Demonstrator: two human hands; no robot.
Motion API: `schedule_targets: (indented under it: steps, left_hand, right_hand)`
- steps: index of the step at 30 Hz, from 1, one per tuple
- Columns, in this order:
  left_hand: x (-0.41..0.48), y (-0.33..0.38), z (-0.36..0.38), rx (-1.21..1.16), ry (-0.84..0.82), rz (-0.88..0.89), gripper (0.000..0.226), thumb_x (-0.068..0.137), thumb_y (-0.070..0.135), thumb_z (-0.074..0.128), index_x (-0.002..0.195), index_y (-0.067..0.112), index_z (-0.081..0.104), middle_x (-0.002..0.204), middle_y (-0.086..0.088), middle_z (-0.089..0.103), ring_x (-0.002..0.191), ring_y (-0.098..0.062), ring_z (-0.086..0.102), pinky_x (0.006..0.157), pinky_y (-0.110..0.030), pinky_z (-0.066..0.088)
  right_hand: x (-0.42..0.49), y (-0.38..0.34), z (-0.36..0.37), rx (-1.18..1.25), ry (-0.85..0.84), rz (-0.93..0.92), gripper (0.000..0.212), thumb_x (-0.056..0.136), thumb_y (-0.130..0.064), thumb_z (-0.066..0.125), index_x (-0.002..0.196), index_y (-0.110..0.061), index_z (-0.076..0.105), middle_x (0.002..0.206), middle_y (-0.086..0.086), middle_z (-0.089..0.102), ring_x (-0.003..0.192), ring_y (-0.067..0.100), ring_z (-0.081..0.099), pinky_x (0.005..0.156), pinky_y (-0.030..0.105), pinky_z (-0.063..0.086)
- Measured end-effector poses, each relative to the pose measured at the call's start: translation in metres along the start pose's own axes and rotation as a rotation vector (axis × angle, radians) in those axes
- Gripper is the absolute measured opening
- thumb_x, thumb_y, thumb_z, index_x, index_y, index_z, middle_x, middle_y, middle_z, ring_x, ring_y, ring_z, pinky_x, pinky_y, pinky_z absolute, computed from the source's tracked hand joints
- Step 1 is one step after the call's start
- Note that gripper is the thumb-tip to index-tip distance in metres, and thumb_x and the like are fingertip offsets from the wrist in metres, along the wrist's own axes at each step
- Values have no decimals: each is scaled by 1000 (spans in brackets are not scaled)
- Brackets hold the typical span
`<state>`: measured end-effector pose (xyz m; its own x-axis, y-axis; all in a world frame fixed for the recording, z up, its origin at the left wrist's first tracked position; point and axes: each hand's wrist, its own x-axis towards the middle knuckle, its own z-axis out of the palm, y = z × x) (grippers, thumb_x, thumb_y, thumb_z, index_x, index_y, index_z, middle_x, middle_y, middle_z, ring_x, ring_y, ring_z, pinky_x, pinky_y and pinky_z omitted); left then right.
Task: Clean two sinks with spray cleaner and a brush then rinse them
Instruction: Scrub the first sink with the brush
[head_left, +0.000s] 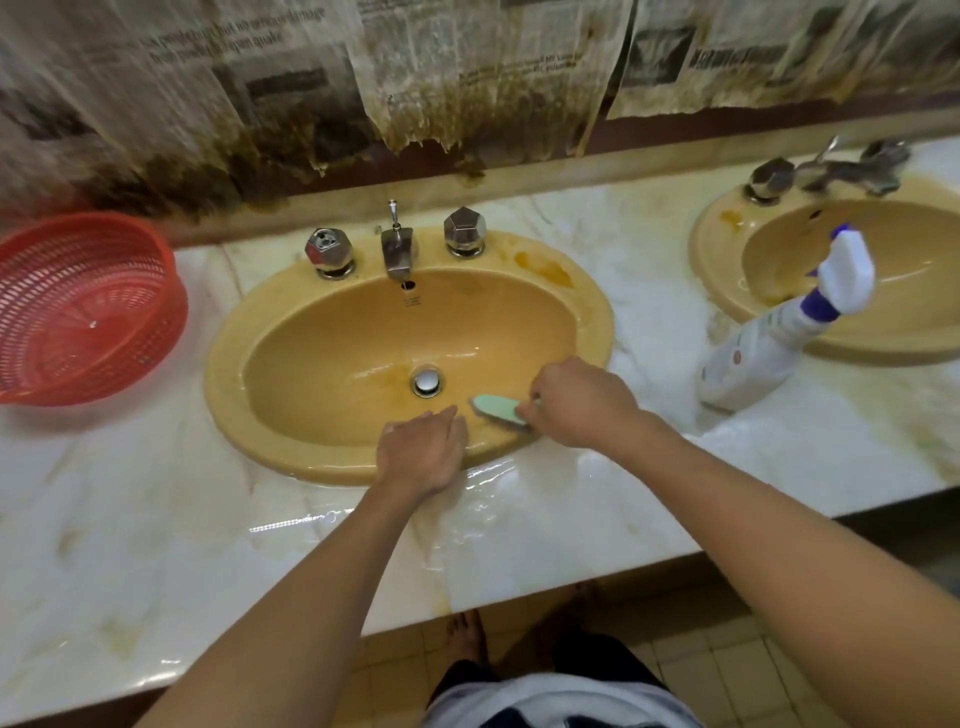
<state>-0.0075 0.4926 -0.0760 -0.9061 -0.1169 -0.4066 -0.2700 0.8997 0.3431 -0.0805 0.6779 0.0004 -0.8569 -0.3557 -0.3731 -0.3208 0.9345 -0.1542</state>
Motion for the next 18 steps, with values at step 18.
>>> schedule_targets:
  steps: [18]
  left_hand:
    - [35, 100, 25, 50, 59, -1, 61, 107, 50, 8, 155, 26, 37, 129, -6, 67, 121, -27, 58, 103, -42, 32]
  right_hand:
    - [30, 120, 25, 646, 309, 480, 39, 103, -39, 44, 106, -3, 58, 105, 21, 65, 94, 37, 58, 69, 35, 36]
